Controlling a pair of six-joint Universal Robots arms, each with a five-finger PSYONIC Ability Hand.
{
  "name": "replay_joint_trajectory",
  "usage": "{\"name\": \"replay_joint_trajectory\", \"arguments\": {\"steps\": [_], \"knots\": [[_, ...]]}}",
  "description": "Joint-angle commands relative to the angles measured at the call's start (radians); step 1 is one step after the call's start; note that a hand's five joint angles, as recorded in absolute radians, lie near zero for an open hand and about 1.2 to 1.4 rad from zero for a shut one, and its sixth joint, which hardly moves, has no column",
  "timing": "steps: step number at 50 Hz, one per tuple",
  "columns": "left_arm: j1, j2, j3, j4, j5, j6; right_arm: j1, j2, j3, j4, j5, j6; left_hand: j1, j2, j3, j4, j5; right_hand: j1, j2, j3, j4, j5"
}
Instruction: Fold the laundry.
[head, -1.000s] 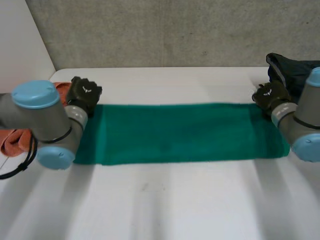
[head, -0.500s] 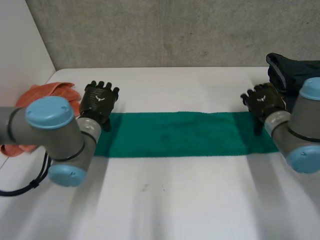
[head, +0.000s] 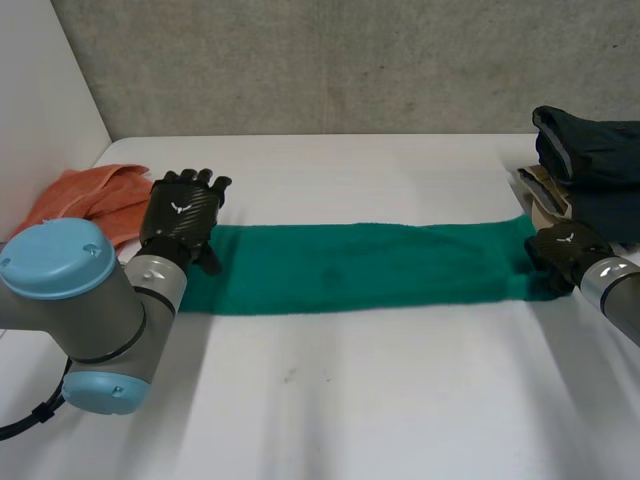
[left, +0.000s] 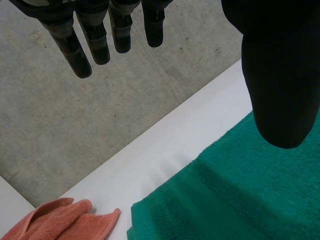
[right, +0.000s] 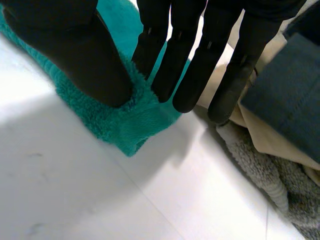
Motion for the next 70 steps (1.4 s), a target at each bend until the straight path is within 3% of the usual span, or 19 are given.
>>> {"name": "replay_joint_trajectory", "arguments": {"steps": [1, 9, 16, 24, 31, 37, 42, 43, 44, 45, 46, 48, 51, 55, 61, 65, 69, 70], "knots": [[0.003, 0.008, -0.002, -0.001, -0.002, -0.001, -0.068, -0.001, -0.001, 0.008, 0.000, -0.003, -0.011, -0.031, -0.038, -0.026, -0.045, 0.265, 0.216, 0.216, 0.213, 0.241], [0.006, 0.042, -0.002, -0.003, -0.005, -0.004, -0.259, -0.124, 0.016, 0.013, 0.007, -0.136, -0.011, -0.031, -0.038, -0.026, -0.045, 0.265, 0.216, 0.216, 0.213, 0.241], [0.011, 0.073, -0.010, -0.003, -0.003, -0.007, -0.258, -0.162, 0.007, 0.021, 0.010, -0.248, -0.011, -0.031, -0.038, -0.026, -0.045, 0.265, 0.216, 0.216, 0.213, 0.241], [0.015, 0.122, -0.012, -0.003, -0.008, -0.009, 0.076, -0.224, -0.027, -0.047, -0.017, -0.101, -0.011, -0.031, -0.038, -0.026, -0.045, 0.265, 0.216, 0.216, 0.213, 0.241], [0.024, 0.159, -0.019, -0.003, -0.013, -0.010, 0.478, -0.207, -0.058, -0.179, -0.059, -0.052, -0.011, -0.031, -0.038, -0.026, -0.045, 0.265, 0.216, 0.216, 0.213, 0.241], [0.024, 0.160, -0.036, -0.003, -0.008, -0.019, 0.726, -0.023, -0.108, -0.277, -0.080, -0.064, -0.011, -0.031, -0.038, -0.026, -0.045, 0.265, 0.216, 0.216, 0.213, 0.241], [0.018, 0.154, -0.038, -0.003, -0.008, -0.019, 0.808, 0.095, -0.145, -0.277, -0.051, -0.060, -0.011, -0.031, -0.038, -0.026, -0.045, 0.265, 0.216, 0.216, 0.213, 0.241], [0.018, 0.153, -0.038, -0.003, -0.008, -0.018, 0.810, 0.101, -0.145, -0.277, -0.045, -0.058, -0.011, -0.031, -0.038, -0.026, -0.045, 0.185, 0.135, 0.136, 0.132, 0.161], [0.017, 0.151, -0.038, -0.003, -0.007, -0.018, 0.808, 0.108, -0.139, -0.277, -0.016, -0.060, -0.011, -0.031, -0.038, -0.026, -0.045, -0.383, -0.432, -0.432, -0.435, -0.407], [0.017, 0.149, -0.039, -0.003, -0.007, -0.018, 0.807, 0.103, -0.133, -0.277, 0.006, -0.057, -0.011, -0.031, -0.038, -0.026, -0.045, -0.621, -0.670, -0.670, -0.674, -0.645], [0.017, 0.148, -0.039, -0.003, -0.005, -0.018, 0.807, 0.094, -0.127, -0.274, 0.033, -0.050, -0.011, -0.031, -0.038, -0.026, -0.045, -0.824, -0.873, -0.873, -0.877, -0.848], [0.015, 0.148, -0.039, -0.003, -0.005, -0.018, 0.806, 0.050, -0.096, -0.259, 0.108, -0.031, -0.011, -0.031, -0.038, -0.026, -0.045, -0.957, -1.006, -1.006, -1.009, -0.981], [0.015, 0.148, -0.039, -0.003, -0.003, -0.019, 0.781, -0.042, -0.032, -0.214, 0.145, 0.018, -0.011, -0.031, -0.038, -0.026, -0.045, -0.957, -1.006, -1.006, -1.009, -0.981], [0.011, 0.148, -0.041, -0.003, -0.002, -0.019, 0.658, -0.151, 0.057, -0.144, 0.126, 0.098, -0.011, -0.031, -0.038, -0.026, -0.045, -0.957, -1.006, -1.006, -1.009, -0.981], [-0.011, 0.148, -0.044, -0.003, -0.002, -0.018, 0.537, -0.181, 0.166, -0.091, 0.095, 0.138, -0.014, -0.034, -0.040, -0.029, -0.048, -0.957, -1.006, -1.006, -1.009, -0.981], [-0.014, 0.146, -0.045, -0.003, -0.002, -0.018, 0.440, -0.165, 0.203, -0.085, 0.083, 0.115, -0.014, -0.034, -0.040, -0.029, -0.048, -0.557, -0.606, -0.606, -0.610, -0.581], [-0.014, 0.146, -0.045, -0.003, -0.002, -0.019, 0.362, -0.123, 0.201, -0.076, 0.072, 0.046, -0.014, -0.034, -0.040, -0.029, -0.048, 0.263, 0.213, 0.214, 0.210, 0.239], [-0.016, 0.148, -0.045, -0.003, -0.002, -0.019, 0.345, -0.113, 0.197, -0.076, 0.075, 0.008, -0.014, -0.034, -0.040, -0.029, -0.048, 0.265, 0.216, 0.216, 0.212, 0.241]]}}
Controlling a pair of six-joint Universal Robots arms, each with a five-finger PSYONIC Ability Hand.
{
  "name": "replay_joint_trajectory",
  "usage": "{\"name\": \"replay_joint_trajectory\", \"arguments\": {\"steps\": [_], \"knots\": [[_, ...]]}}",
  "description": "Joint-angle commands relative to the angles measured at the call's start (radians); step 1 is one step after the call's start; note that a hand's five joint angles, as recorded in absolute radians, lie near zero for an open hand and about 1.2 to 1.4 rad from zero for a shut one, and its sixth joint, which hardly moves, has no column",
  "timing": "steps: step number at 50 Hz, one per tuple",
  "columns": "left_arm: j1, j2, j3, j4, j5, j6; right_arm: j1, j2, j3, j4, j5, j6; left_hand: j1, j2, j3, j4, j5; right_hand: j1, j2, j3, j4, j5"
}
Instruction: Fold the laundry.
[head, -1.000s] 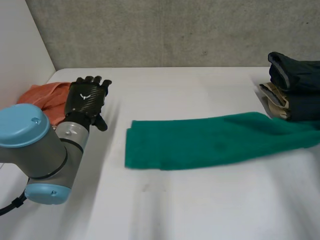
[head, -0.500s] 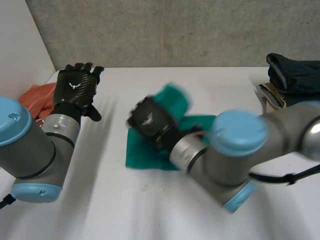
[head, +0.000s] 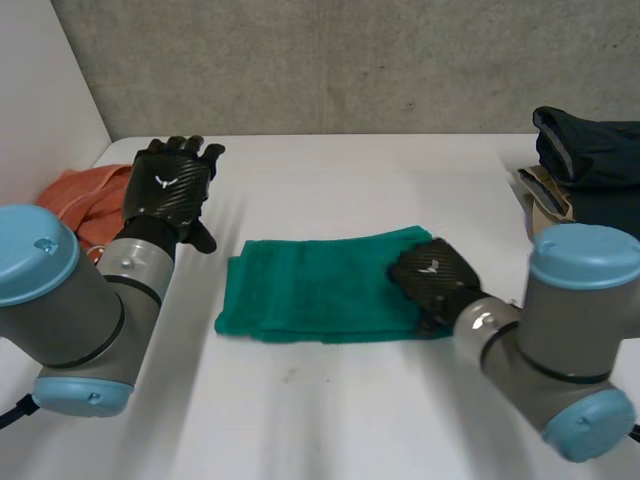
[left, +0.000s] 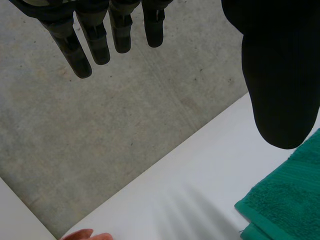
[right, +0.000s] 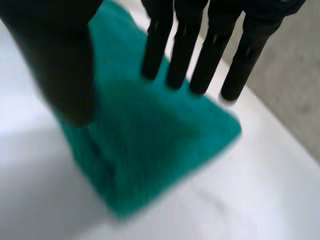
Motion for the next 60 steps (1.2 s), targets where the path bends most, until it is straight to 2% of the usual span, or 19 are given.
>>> {"name": "replay_joint_trajectory", "arguments": {"steps": [1, 6, 8, 11, 14, 18, 22, 26, 30, 32, 33, 34, 35, 39, 46, 50, 54, 55, 60], "knots": [[-0.004, 0.001, -0.001, 0.000, 0.000, -0.002, -0.124, 0.061, 0.003, 0.006, -0.010, -0.133, -0.014, -0.034, -0.040, -0.029, -0.048, 0.692, 0.694, 0.699, 0.702, 0.718], [-0.004, 0.009, -0.006, 0.000, -0.005, -0.002, -0.128, 0.046, -0.013, -0.011, 0.039, -0.243, -0.014, -0.034, -0.040, -0.029, -0.048, 0.692, 0.694, 0.699, 0.702, 0.718], [-0.004, 0.014, -0.010, 0.000, -0.003, -0.002, -0.121, 0.008, -0.036, -0.008, 0.094, -0.295, -0.014, -0.034, -0.040, -0.029, -0.048, 0.692, 0.694, 0.699, 0.702, 0.718], [-0.004, 0.017, -0.012, 0.001, -0.002, -0.002, -0.105, -0.052, -0.054, -0.011, 0.142, -0.321, -0.014, -0.034, -0.040, -0.029, -0.048, 0.692, 0.694, 0.699, 0.702, 0.718], [-0.004, 0.017, -0.012, 0.001, -0.002, -0.002, -0.073, -0.063, -0.071, -0.019, 0.147, -0.318, -0.014, -0.034, -0.040, -0.029, -0.048, 0.692, 0.694, 0.699, 0.702, 0.718], [-0.004, 0.017, -0.012, 0.001, -0.002, -0.002, 0.078, -0.050, -0.102, -0.115, 0.077, -0.318, -0.014, -0.034, -0.040, -0.029, -0.048, 0.692, 0.694, 0.699, 0.702, 0.718], [-0.002, 0.021, -0.009, 0.000, -0.003, -0.002, 0.209, -0.028, -0.071, -0.271, -0.081, -0.315, -0.014, -0.034, -0.040, -0.029, -0.048, 0.692, 0.694, 0.699, 0.702, 0.718], [-0.002, 0.040, -0.004, 0.000, -0.005, -0.011, 0.253, 0.013, -0.014, -0.310, -0.227, -0.285, -0.014, -0.034, -0.040, -0.029, -0.048, 0.692, 0.694, 0.699, 0.702, 0.718], [-0.002, 0.052, 0.001, 0.000, -0.006, -0.040, 0.281, 0.084, -0.004, -0.304, -0.293, -0.243, -0.014, -0.034, -0.040, -0.029, -0.048, 0.692, 0.694, 0.699, 0.702, 0.718], [-0.004, 0.054, 0.004, 0.000, -0.003, -0.061, 0.278, 0.098, -0.010, -0.304, -0.287, -0.220, -0.011, -0.031, -0.038, -0.026, -0.046, 0.692, 0.694, 0.699, 0.702, 0.718], [-0.005, 0.054, 0.005, 0.000, -0.003, -0.067, 0.277, 0.099, -0.013, -0.304, -0.283, -0.207, -0.011, -0.031, -0.038, -0.026, -0.045, 0.606, 0.607, 0.613, 0.616, 0.632], [-0.005, 0.054, 0.005, 0.000, -0.003, -0.074, 0.274, 0.092, -0.017, -0.304, -0.270, -0.168, -0.011, -0.031, -0.038, -0.026, -0.045, 0.018, 0.019, 0.025, 0.028, 0.044], [-0.007, 0.054, 0.008, 0.000, -0.003, -0.080, 0.277, 0.084, -0.016, -0.304, -0.267, -0.145, -0.011, -0.031, -0.038, -0.026, -0.045, -0.211, -0.210, -0.205, -0.202, -0.186], [-0.021, 0.049, 0.024, 0.000, -0.003, -0.104, 0.240, 0.012, -0.020, -0.300, -0.252, 0.002, -0.011, -0.031, -0.038, -0.026, -0.045, -0.529, -0.528, -0.523, -0.520, -0.503], [-0.070, 0.031, 0.076, -0.012, -0.003, -0.113, 0.074, -0.080, -0.033, -0.202, -0.204, 0.333, 0.003, -0.016, -0.023, -0.011, -0.031, -0.529, -0.528, -0.523, -0.520, -0.503], [-0.158, -0.043, 0.148, -0.026, -0.003, -0.118, 0.031, -0.068, -0.106, -0.056, -0.139, 0.435, 0.009, -0.010, -0.017, -0.005, -0.025, -0.529, -0.528, -0.523, -0.520, -0.503], [-0.244, -0.133, 0.267, -0.121, -0.006, -0.120, -0.007, -0.021, -0.184, 0.093, -0.094, 0.414, 0.009, -0.010, -0.017, -0.005, -0.025, -0.529, -0.528, -0.523, -0.520, -0.503], [-0.266, -0.187, 0.325, -0.181, -0.012, -0.126, -0.015, -0.007, -0.200, 0.120, -0.091, 0.403, 0.009, -0.010, -0.017, -0.005, -0.025, -0.529, -0.528, -0.523, -0.520, -0.503], [-0.306, -0.343, 0.481, -0.362, -0.043, -0.167, -0.019, 0.070, -0.283, 0.188, -0.094, 0.343, 0.018, -0.002, -0.008, 0.003, -0.016, -0.529, -0.528, -0.523, -0.520, -0.503]]}}
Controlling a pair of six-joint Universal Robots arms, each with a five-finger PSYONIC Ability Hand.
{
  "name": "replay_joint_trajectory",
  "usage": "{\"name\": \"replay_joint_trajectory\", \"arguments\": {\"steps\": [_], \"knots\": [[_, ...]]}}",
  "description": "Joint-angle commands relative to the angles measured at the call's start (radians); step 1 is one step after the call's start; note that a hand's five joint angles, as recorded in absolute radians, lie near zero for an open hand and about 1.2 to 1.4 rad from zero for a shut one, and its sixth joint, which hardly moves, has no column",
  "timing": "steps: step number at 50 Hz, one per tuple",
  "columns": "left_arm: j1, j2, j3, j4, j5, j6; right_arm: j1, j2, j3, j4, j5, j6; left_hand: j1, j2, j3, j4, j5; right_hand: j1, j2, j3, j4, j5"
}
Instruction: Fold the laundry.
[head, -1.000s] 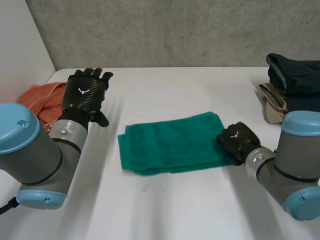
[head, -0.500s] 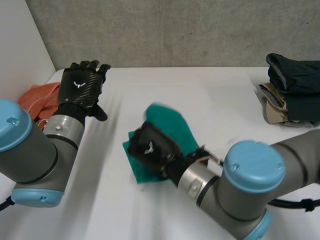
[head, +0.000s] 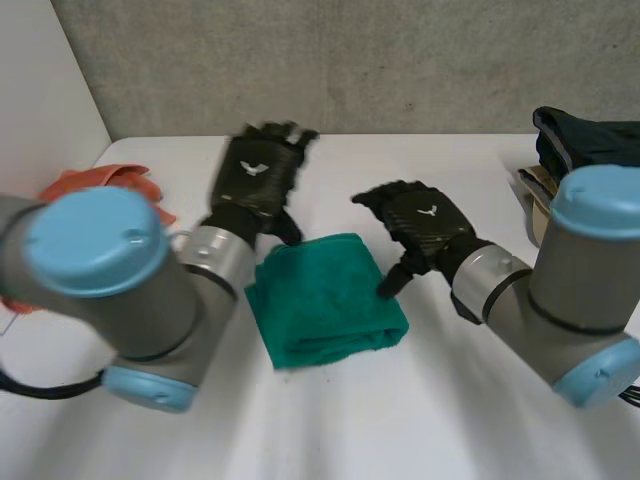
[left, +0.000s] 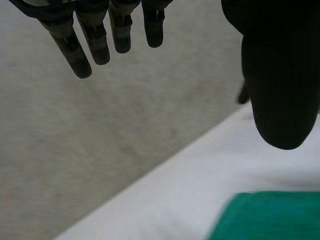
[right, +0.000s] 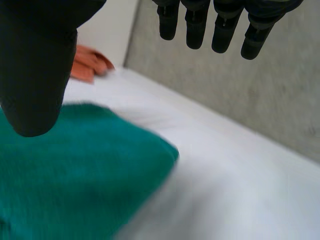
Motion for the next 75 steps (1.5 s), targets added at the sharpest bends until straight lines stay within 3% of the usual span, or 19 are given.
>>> {"name": "replay_joint_trajectory", "arguments": {"steps": [1, 7, 9, 21, 29, 33, 41, 42, 48, 58, 75], "knots": [[-0.073, -0.214, 0.219, -0.251, -0.051, -0.048, -0.012, 0.118, -0.129, 0.126, 0.002, -0.082, 0.021, 0.001, -0.005, 0.006, -0.013, -0.059, -0.046, -0.040, -0.042, -0.046], [-0.075, -0.265, 0.208, -0.316, -0.238, -0.049, -0.005, 0.173, -0.179, 0.128, -0.090, -0.082, 0.021, 0.001, -0.005, 0.006, -0.013, -0.059, -0.046, -0.040, -0.042, -0.046], [-0.075, -0.263, 0.193, -0.319, -0.263, -0.048, -0.005, 0.201, -0.195, 0.130, -0.113, -0.082, 0.021, 0.001, -0.005, 0.006, -0.013, -0.059, -0.046, -0.040, -0.042, -0.046], [-0.061, -0.259, 0.116, -0.332, -0.270, -0.043, -0.003, 0.360, -0.311, 0.226, -0.081, -0.141, 0.024, 0.004, -0.002, 0.009, -0.010, -0.059, -0.046, -0.040, -0.042, -0.046], [-0.047, -0.216, 0.107, -0.326, -0.260, 0.047, 0.004, 0.282, -0.301, 0.229, 0.018, -0.272, 0.009, -0.010, -0.017, -0.005, -0.025, -0.059, -0.046, -0.040, -0.042, -0.046], [-0.044, -0.164, 0.115, -0.309, -0.182, 0.077, 0.038, 0.198, -0.238, 0.191, 0.034, -0.301, 0.015, -0.005, -0.011, 0.000, -0.019, -0.059, -0.046, -0.040, -0.042, -0.046], [0.032, -0.015, 0.121, -0.276, 0.139, 0.074, 0.083, 0.035, 0.043, -0.047, 0.019, -0.307, 0.024, 0.004, -0.002, 0.009, -0.010, -0.059, -0.046, -0.040, -0.042, -0.046], [0.045, 0.002, 0.124, -0.277, 0.209, 0.070, 0.087, 0.029, 0.073, -0.068, 0.018, -0.309, 0.027, 0.007, 0.001, 0.012, -0.007, -0.059, -0.046, -0.040, -0.042, -0.046], [0.069, 0.036, 0.144, -0.283, 0.384, 0.015, 0.126, 0.026, 0.233, -0.211, 0.017, -0.377, 0.030, 0.010, 0.004, 0.015, -0.004, -0.059, -0.046, -0.040, -0.042, -0.046], [0.080, 0.034, 0.138, -0.283, 0.400, -0.051, 0.144, 0.130, 0.219, -0.304, 0.018, -0.427, 0.036, 0.016, 0.009, 0.021, 0.002, -0.010, 0.002, 0.008, 0.006, 0.002], [0.085, 0.030, 0.128, -0.279, 0.400, -0.055, 0.144, 0.247, 0.111, -0.386, 0.014, -0.431, 0.033, 0.013, 0.007, 0.018, -0.001, 0.362, 0.375, 0.381, 0.379, 0.375]]}}
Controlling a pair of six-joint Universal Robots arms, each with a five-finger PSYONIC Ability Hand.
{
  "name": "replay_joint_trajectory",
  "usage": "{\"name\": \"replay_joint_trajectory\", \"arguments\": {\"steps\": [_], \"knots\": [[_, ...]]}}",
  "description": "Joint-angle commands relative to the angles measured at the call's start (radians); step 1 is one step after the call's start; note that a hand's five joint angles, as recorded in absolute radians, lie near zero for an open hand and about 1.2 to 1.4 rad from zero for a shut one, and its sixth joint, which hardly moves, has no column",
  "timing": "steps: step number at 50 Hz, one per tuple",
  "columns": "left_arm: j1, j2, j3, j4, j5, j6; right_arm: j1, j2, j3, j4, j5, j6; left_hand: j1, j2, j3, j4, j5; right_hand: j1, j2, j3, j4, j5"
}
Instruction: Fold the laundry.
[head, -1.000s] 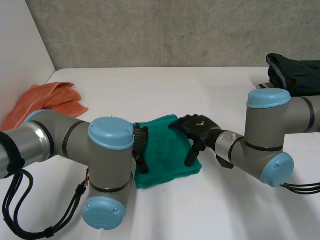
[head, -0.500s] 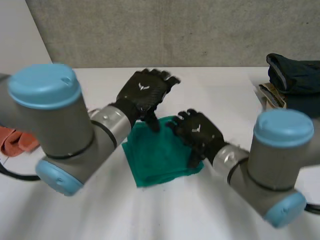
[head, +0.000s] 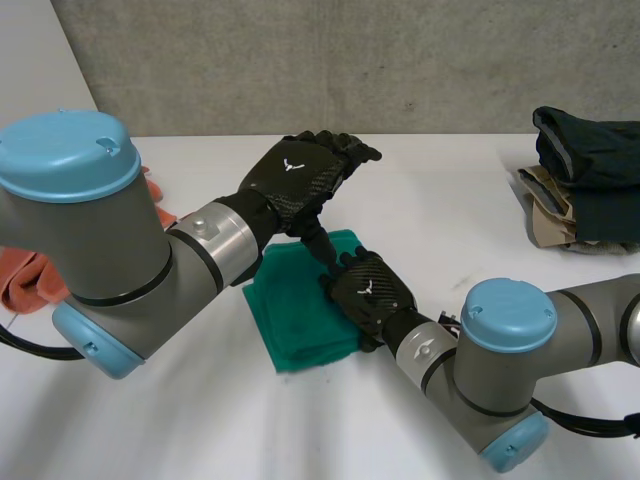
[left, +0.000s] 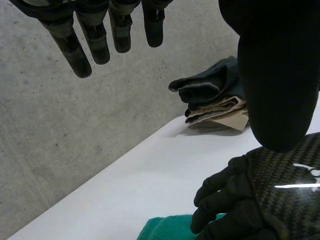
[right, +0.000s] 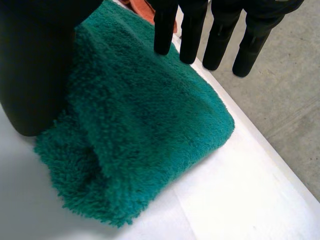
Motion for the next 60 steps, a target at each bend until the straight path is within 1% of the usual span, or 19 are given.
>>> {"name": "replay_joint_trajectory", "arguments": {"steps": [1, 4, 7, 11, 12, 13, 23, 27, 31, 34, 35, 38, 39, 42, 46, 47, 51, 55, 60], "knots": [[0.003, -0.002, -0.003, 0.001, 0.000, -0.003, 0.000, 0.023, -0.032, -0.002, -0.002, 0.003, 0.032, 0.017, 0.011, 0.022, -0.001, 0.181, 0.198, 0.180, 0.182, 0.199], [0.004, -0.003, -0.003, 0.002, 0.002, -0.003, 0.000, 0.026, -0.044, -0.003, -0.002, 0.006, 0.032, 0.017, 0.011, 0.022, -0.001, 0.193, 0.210, 0.192, 0.193, 0.211], [0.004, -0.002, -0.003, 0.002, 0.002, -0.003, 0.001, 0.035, -0.061, -0.003, -0.006, 0.006, 0.032, 0.017, 0.011, 0.022, -0.001, 0.296, 0.313, 0.295, 0.296, 0.313], [0.004, -0.002, -0.003, 0.002, 0.002, -0.003, 0.003, 0.058, -0.095, -0.003, -0.032, 0.007, 0.032, 0.017, 0.011, 0.022, -0.001, 0.677, 0.693, 0.675, 0.677, 0.694], [0.004, -0.002, -0.003, 0.002, 0.002, -0.003, 0.001, 0.072, -0.110, -0.003, -0.047, 0.010, 0.032, 0.017, 0.011, 0.022, -0.001, 0.951, 0.968, 0.950, 0.951, 0.968], [0.004, -0.002, -0.005, 0.002, 0.002, -0.004, 0.001, 0.076, -0.119, -0.003, -0.052, 0.012, 0.032, 0.017, 0.011, 0.022, -0.001, 0.973, 0.990, 0.972, 0.973, 0.991], [0.026, 0.032, 0.000, 0.004, -0.001, -0.003, -0.017, 0.038, -0.319, -0.008, -0.011, 0.093, 0.038, 0.023, 0.016, 0.028, 0.005, 0.973, 0.990, 0.972, 0.973, 0.991], [0.038, 0.081, 0.003, 0.012, 0.000, -0.004, -0.087, -0.039, -0.412, -0.040, 0.027, 0.176, 0.038, 0.023, 0.016, 0.028, 0.005, 0.973, 0.990, 0.972, 0.973, 0.991], [0.041, 0.089, 0.009, 0.015, 0.000, -0.019, -0.164, -0.098, -0.472, -0.144, 0.047, 0.294, 0.038, 0.023, 0.016, 0.028, 0.005, 0.973, 0.990, 0.972, 0.973, 0.991], [0.040, 0.089, 0.009, 0.015, 0.002, -0.032, -0.255, -0.129, -0.492, -0.240, 0.066, 0.352, 0.038, 0.023, 0.016, 0.028, 0.005, 0.973, 0.990, 0.972, 0.973, 0.991], [0.038, 0.090, 0.007, 0.015, 0.000, -0.033, -0.316, -0.144, -0.508, -0.266, 0.063, 0.369, 0.038, 0.023, 0.016, 0.028, 0.005, 0.973, 0.990, 0.972, 0.973, 0.991], [0.037, 0.090, 0.000, 0.015, 0.002, -0.035, -0.403, -0.149, -0.531, -0.281, 0.057, 0.375, 0.038, 0.023, 0.016, 0.028, 0.005, 0.973, 0.990, 0.972, 0.973, 0.991], [0.035, 0.090, -0.002, 0.015, 0.002, -0.035, -0.461, -0.143, -0.543, -0.283, 0.043, 0.381, 0.038, 0.023, 0.016, 0.028, 0.005, 0.973, 0.990, 0.972, 0.973, 0.991], [0.034, 0.089, -0.005, 0.015, 0.002, -0.036, -0.543, -0.120, -0.567, -0.295, 0.020, 0.389, 0.038, 0.023, 0.016, 0.028, 0.005, 0.973, 0.990, 0.972, 0.973, 0.991], [0.030, 0.087, -0.005, 0.016, 0.002, -0.036, -0.656, -0.021, -0.646, -0.315, -0.089, 0.435, 0.038, 0.023, 0.016, 0.028, 0.005, 0.973, 0.990, 0.972, 0.973, 0.991], [0.030, 0.086, -0.005, 0.016, 0.002, -0.036, -0.705, 0.033, -0.678, -0.324, -0.142, 0.458, 0.038, 0.023, 0.016, 0.028, 0.005, 0.973, 0.990, 0.972, 0.973, 0.991], [0.024, 0.076, -0.005, 0.016, 0.002, -0.036, -0.808, 0.177, -0.738, -0.330, -0.276, 0.504, 0.038, 0.023, 0.016, 0.028, 0.005, 0.973, 0.990, 0.972, 0.973, 0.991], [0.014, 0.070, -0.011, 0.016, 0.002, -0.038, -0.879, 0.277, -0.736, -0.332, -0.366, 0.519, 0.038, 0.023, 0.016, 0.028, 0.005, 0.973, 0.990, 0.972, 0.973, 0.991], [0.011, 0.072, -0.023, 0.016, 0.003, -0.036, -0.950, 0.303, -0.677, -0.333, -0.443, 0.507, 0.038, 0.023, 0.016, 0.028, 0.005, 0.973, 0.990, 0.972, 0.973, 0.991]]}}
